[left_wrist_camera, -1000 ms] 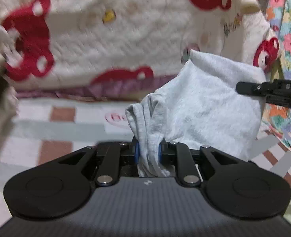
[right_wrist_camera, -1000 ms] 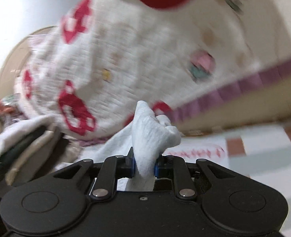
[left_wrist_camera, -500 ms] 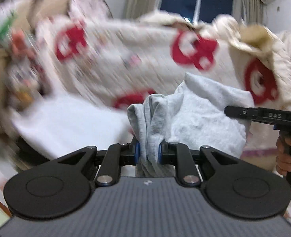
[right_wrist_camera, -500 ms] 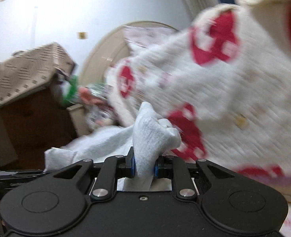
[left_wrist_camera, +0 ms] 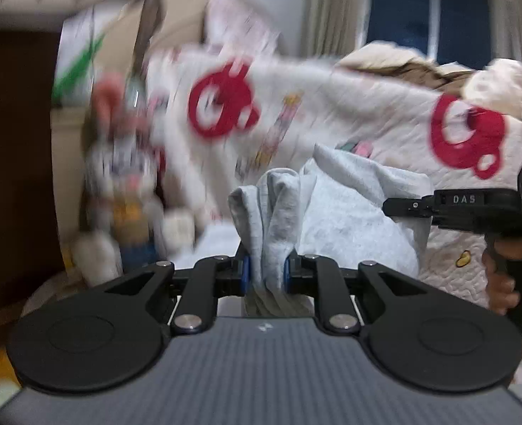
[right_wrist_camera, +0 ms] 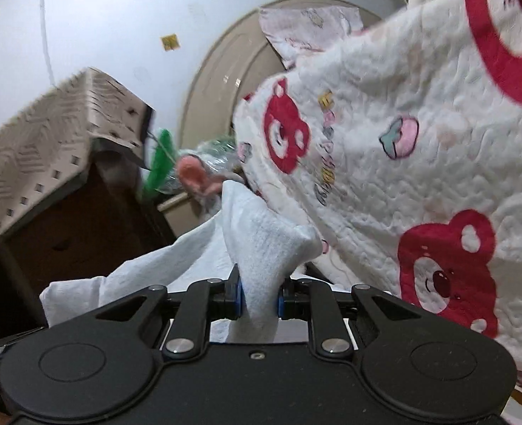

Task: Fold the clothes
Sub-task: 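Lift the folded sweatshirt with both grippers and carry it toward the clothes stack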

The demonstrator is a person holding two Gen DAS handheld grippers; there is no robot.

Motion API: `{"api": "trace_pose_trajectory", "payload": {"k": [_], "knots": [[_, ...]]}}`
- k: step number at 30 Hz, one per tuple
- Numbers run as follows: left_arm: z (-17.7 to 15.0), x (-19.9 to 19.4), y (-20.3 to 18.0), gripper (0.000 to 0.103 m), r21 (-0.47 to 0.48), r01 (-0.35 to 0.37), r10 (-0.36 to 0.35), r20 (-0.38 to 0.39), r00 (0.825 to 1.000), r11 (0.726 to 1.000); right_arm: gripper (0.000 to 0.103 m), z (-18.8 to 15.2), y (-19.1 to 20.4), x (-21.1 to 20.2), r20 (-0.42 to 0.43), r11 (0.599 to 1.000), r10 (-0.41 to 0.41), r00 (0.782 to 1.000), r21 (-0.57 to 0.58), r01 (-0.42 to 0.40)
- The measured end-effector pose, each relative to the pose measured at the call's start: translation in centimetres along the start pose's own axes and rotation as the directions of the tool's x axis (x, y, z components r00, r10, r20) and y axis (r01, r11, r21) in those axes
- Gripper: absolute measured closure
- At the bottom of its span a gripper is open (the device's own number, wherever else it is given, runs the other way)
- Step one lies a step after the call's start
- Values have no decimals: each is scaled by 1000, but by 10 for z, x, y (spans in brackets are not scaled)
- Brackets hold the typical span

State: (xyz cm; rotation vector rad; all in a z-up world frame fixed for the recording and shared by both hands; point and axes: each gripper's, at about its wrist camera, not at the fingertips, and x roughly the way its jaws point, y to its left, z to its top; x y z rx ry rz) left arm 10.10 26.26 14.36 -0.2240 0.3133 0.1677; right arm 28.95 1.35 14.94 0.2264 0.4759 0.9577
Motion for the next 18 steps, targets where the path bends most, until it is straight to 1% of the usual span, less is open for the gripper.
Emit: {"api": "trace_pose_trajectory", "payload": {"k": [2,4,6,7,8,10,11,12,13,14,15,16,17,18], "knots": [[-16,20,1,88,-21,-14,13,-58,998,1000,82,-13,-20,23,-28,999,-27,999,40,28],[-29,29,3,88,-31,-45,43,-52,998,999,82,-30,-40,44,-65,994,-56,996,89,62],[-33,29,3,88,-22,-57,57,-19,998,998,82,-43,-47,56,-76,991,-72,994,105,80],[-30,27,5,88,-33,-50,50,-2,999,998,82,-45,-50,57,-61,991,-57,997,120,64],[-26,27,8,88,-43,-46,46,13,999,998,82,-44,-53,55,-37,988,-23,999,149,28],[-21,28,14,88,-100,-7,8,7,1000,995,82,-35,-62,50,22,979,43,999,200,-47],[-22,32,19,88,-157,26,-28,-14,1000,987,82,-31,-66,50,46,974,59,997,217,-68],[-24,38,22,88,-186,21,-26,-23,999,982,77,-28,-70,53,52,971,51,997,232,-61],[-26,44,25,88,-212,14,-21,-33,999,977,73,-28,-75,60,40,968,17,999,249,-26],[-30,46,24,88,-189,-17,13,-26,1000,982,53,-30,-81,68,20,963,-34,999,267,28],[-35,48,23,88,-162,-51,49,-17,999,985,50,-34,-87,75,5,955,-78,997,289,74],[-38,48,22,88,-154,-59,58,-11,998,986,50,-40,-93,80,-5,942,-114,993,316,110],[-40,47,23,88,-163,-51,51,-5,999,985,50,-45,-98,81,-7,932,-127,992,340,122],[-41,46,24,88,-170,-42,42,-8,999,985,50,-50,-100,78,2,927,-115,993,360,106]]}}
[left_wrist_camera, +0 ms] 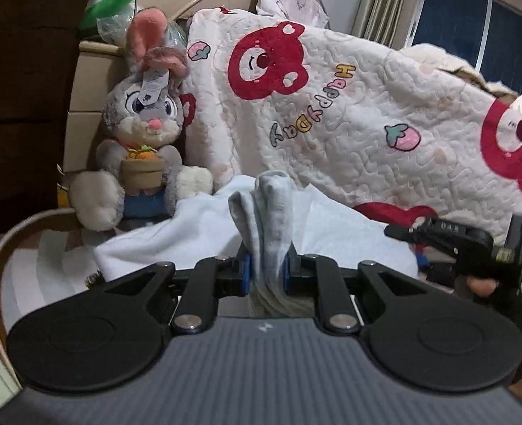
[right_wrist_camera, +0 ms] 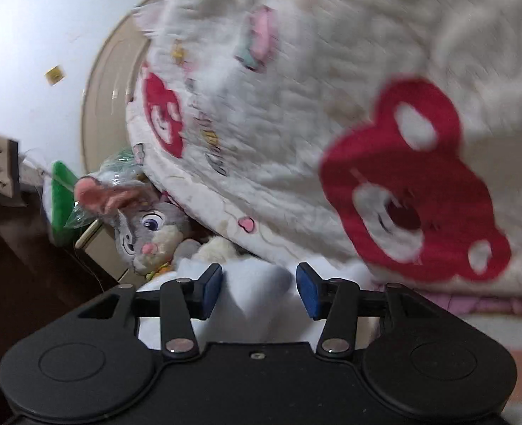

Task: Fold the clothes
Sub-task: 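Lift the folded sweatshirt with both grippers and carry it toward the clothes stack, then lower the sweatshirt onto the clothes stack and open both grippers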

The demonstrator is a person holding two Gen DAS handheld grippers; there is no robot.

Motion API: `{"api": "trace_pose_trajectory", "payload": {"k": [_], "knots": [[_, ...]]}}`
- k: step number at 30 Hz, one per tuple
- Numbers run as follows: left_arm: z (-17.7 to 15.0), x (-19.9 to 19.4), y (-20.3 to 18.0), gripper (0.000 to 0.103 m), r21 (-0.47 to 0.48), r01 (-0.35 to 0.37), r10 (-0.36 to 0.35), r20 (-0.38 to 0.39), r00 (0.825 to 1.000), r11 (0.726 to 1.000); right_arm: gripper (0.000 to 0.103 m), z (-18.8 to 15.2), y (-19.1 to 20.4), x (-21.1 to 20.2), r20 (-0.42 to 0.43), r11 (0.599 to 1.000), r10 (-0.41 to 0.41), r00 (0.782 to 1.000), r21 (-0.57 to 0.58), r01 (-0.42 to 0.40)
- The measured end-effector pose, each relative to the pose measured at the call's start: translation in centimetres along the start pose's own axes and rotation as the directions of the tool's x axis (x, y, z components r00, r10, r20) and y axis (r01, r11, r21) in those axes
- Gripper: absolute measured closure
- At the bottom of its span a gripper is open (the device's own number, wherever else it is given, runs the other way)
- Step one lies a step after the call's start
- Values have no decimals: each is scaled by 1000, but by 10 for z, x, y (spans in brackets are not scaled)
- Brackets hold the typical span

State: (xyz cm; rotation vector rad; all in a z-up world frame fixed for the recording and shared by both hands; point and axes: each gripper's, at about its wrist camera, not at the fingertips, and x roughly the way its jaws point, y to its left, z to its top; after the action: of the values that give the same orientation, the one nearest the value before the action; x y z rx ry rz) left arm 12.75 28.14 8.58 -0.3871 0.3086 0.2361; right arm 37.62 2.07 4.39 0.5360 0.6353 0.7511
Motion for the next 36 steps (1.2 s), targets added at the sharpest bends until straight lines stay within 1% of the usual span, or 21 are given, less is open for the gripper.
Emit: {"api": "trace_pose_trajectory", "payload": {"k": [1,2,3,4,6,8,9,10,11,14,15,16,18,19,21,22,25,29,32,34,36], "knots": [[-1,-1,1,88,-6,9,-9,-5,1000,1000,51,-3,-3,-4,9,1000,19,1000,12,-19],[-1,0,2,88,-12,14,-14,-11,1000,1000,66,-7,-4,-9,23,999,41,999,12,-42],[-1,1,3,87,-18,18,-18,-18,1000,1000,75,-9,-4,-14,37,999,51,998,12,-51],[-1,2,4,86,-23,15,-16,-22,1000,1000,77,-11,-1,-17,48,1000,26,999,1,-26],[0,4,7,66,-33,8,-9,-31,999,999,78,-11,9,-19,67,997,-68,995,-40,70],[9,2,3,56,78,-129,128,16,992,989,75,-13,27,-21,110,970,-187,976,-138,201],[14,-2,1,58,122,-209,203,63,977,970,63,-14,37,-22,140,943,-248,959,-194,272],[18,-7,0,59,161,-289,273,112,955,944,62,-14,47,-22,174,907,-305,936,-247,342],[25,-13,1,59,165,-274,256,125,959,947,62,-15,55,-26,209,881,-328,921,-283,378],[42,-22,-8,59,205,-43,25,90,996,978,62,-16,64,-49,219,900,-188,957,-352,258],[47,-22,-13,59,223,44,-61,68,996,974,62,-18,67,-53,196,902,-138,971,-380,205],[45,-15,-18,59,234,101,-104,3,995,967,62,-20,70,-56,162,899,-92,982,-411,152],[40,3,-27,60,245,209,-180,-135,974,947,63,-27,76,-57,76,876,-23,997,-478,56],[33,11,-29,60,257,198,-153,-183,971,946,63,-32,79,-57,30,860,-2,1000,-510,17],[17,20,-26,60,280,128,-70,-209,975,951,53,-40,84,-48,-95,837,5,995,-544,-56],[11,18,-21,60,265,125,-71,-205,976,956,53,-43,85,-44,-134,825,-5,991,-561,-72],[-2,12,-7,60,217,126,-87,-185,979,968,51,-37,88,-38,-150,808,-19,988,-584,-73],[-2,12,-2,60,226,163,-126,-170,977,960,51,-16,97,-16,-153,841,-33,988,-539,-55],[-4,13,3,60,197,175,-141,-172,975,965,54,-12,111,25,-306,817,-100,947,-568,-97],[-6,12,4,60,191,174,-141,-172,975,966,54,-10,115,51,-326,779,-193,926,-625,-58],[-8,13,2,60,195,168,-135,-171,976,966,55,-1,114,71,-308,775,-255,917,-632,3]]}}
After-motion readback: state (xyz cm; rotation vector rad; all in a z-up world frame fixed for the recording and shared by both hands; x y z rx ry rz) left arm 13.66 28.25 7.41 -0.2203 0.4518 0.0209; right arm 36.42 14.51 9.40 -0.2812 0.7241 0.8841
